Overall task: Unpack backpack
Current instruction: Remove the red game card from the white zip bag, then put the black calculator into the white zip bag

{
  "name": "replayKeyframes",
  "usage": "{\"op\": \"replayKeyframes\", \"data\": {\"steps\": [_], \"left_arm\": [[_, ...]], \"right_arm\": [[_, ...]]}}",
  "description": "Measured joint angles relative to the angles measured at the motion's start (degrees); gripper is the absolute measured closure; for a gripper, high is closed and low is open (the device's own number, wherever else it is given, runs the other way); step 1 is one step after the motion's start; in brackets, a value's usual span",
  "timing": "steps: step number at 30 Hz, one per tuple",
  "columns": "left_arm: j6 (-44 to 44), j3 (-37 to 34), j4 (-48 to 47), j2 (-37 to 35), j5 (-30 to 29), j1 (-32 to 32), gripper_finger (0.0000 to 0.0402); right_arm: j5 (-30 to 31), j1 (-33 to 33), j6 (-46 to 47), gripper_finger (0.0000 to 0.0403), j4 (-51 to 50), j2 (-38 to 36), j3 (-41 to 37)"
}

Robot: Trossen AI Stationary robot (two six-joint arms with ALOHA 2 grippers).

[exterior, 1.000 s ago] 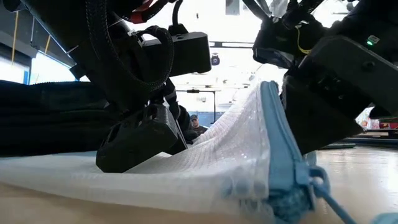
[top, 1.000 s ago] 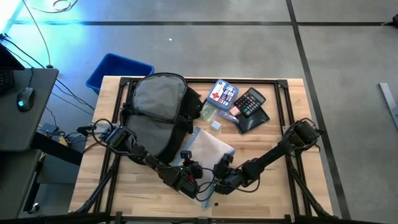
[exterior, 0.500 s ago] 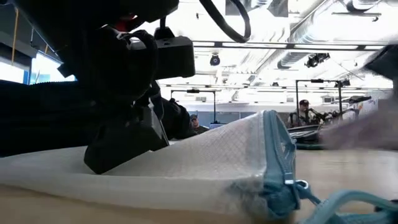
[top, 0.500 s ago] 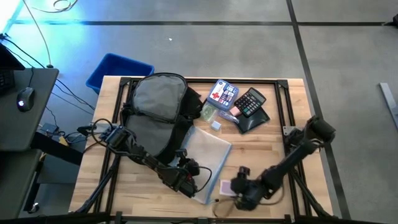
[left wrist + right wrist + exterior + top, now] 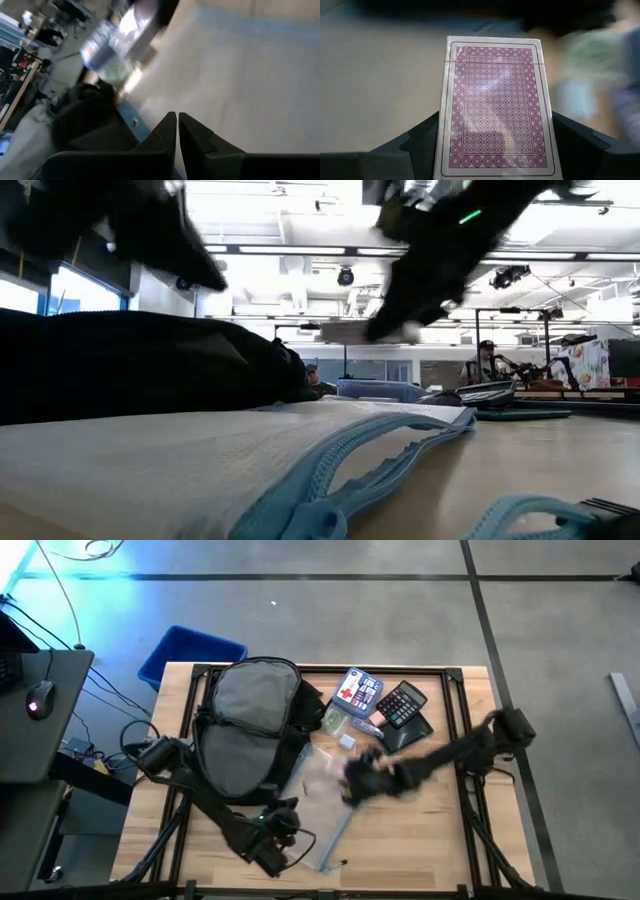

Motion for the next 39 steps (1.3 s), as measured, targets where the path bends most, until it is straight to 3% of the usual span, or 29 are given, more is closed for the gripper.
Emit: {"op": "replayKeyframes", "data": {"steps": [5, 8, 13, 17, 21, 26, 28, 34, 39], "left_arm": [[-2.7, -0.2, 0.2, 0.3, -2.4, -2.0, 0.0402], [-2.9, -0.1, 0.7, 0.2, -2.9, -2.0, 0.0402], [-2.4, -1.1, 1.4, 0.5, -2.4, -1.7, 0.0402], [-2.1, -1.4, 1.7, 0.5, -2.3, -1.4, 0.0402], [-2.4, -1.3, 2.1, 0.4, -2.3, -1.4, 0.0402], [-2.5, -1.3, 2.2, 0.4, -1.5, -1.4, 0.0402], [-2.5, -1.3, 2.4, 0.4, -0.6, -1.3, 0.0402], [-2.4, -1.3, 2.6, 0.4, 1.9, -1.3, 0.0402], [-1.0, -1.3, 3.1, 0.4, 2.0, -1.0, 0.0402]], "right_arm": [[-0.6, -15.2, -1.2, 0.0123, 6.8, 1.9, 0.0], [-4.6, -21.4, -1.5, 0.0121, 12.7, 3.5, 0.0], [-11.5, -27.1, -1.0, 0.0025, 19.3, 5.7, 0.1], [-10.2, -27.5, -4.2, 0.0047, 18.5, 5.5, 0.1], [-7.6, -25.5, -11.5, 0.0086, 13.6, 1.0, 0.1], [2.3, -24.1, -12.8, 0.0104, -2.8, -8.7, 0.1], [3.2, -25.4, -11.6, 0.0105, -9.4, -12.6, 0.1], [-4.3, -36.9, -1.2, 0.0105, -26.5, -19.7, 0.1], [-4.5, -46.7, 2.7, 0.0105, -33.8, -19.4, -0.8]]}}
